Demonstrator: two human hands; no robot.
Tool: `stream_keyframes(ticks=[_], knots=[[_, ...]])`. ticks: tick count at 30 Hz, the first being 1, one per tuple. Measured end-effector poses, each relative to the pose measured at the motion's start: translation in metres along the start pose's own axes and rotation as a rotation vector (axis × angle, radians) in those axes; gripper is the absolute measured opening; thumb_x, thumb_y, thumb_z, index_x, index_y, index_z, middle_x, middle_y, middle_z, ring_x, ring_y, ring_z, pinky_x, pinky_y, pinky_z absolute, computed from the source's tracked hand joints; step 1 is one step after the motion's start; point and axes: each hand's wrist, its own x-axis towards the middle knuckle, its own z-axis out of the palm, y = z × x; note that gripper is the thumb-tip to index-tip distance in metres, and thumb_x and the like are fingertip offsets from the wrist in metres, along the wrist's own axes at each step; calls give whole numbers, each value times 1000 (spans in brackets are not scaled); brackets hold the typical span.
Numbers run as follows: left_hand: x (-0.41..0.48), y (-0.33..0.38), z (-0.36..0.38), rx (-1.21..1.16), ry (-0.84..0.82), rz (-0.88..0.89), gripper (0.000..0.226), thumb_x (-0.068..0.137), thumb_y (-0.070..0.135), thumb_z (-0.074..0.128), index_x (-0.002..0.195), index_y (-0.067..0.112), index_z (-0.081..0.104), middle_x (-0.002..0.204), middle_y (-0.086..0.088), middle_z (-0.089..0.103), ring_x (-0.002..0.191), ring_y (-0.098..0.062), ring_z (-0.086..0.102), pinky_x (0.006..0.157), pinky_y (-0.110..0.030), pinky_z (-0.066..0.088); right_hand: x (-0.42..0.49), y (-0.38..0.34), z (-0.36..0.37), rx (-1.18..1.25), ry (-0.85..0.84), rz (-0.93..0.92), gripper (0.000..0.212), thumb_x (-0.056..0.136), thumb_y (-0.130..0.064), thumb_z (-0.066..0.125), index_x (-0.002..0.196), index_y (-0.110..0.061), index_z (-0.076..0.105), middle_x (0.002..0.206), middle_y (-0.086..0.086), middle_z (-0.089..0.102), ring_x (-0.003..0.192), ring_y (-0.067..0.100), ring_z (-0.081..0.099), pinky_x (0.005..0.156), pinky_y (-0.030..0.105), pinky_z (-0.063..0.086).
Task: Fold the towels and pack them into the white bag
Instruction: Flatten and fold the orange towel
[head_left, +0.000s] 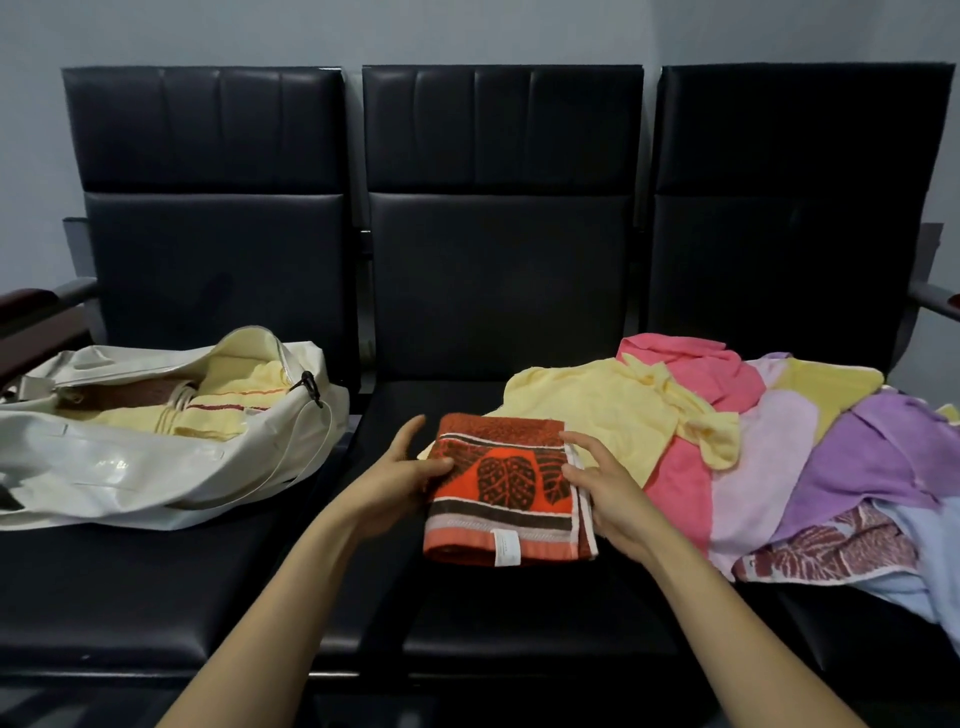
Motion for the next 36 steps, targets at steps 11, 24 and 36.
stream_keyframes(ticks=[11,24,36], knots=[[-4,-8,-13,542,-126,316,76,77,3,75,135,44,45,132,2,52,117,-14,57,97,-27,50,-10,-12,-9,-508,-53,-203,76,71,5,78,129,-35,50,128,2,45,112,12,53,89,24,52],[-4,-20,14,1120,355,738,76,73,36,80,139,23,45,111,4,50,104,-11,44,91,-30,43,-11,-8,-1,-920,261,-462,49,82,3,61,124,-23,54,106,-4,39,96,8,48,64,5,38],[-8,-11,6,1153,300,718,64,59,60,62,107,18,63,108,7,43,105,-7,38,86,-19,37,-10,-11,-11,-931,173,-461,34,77,-14,74,107,-26,62,130,-10,24,129,2,12,103,25,25]])
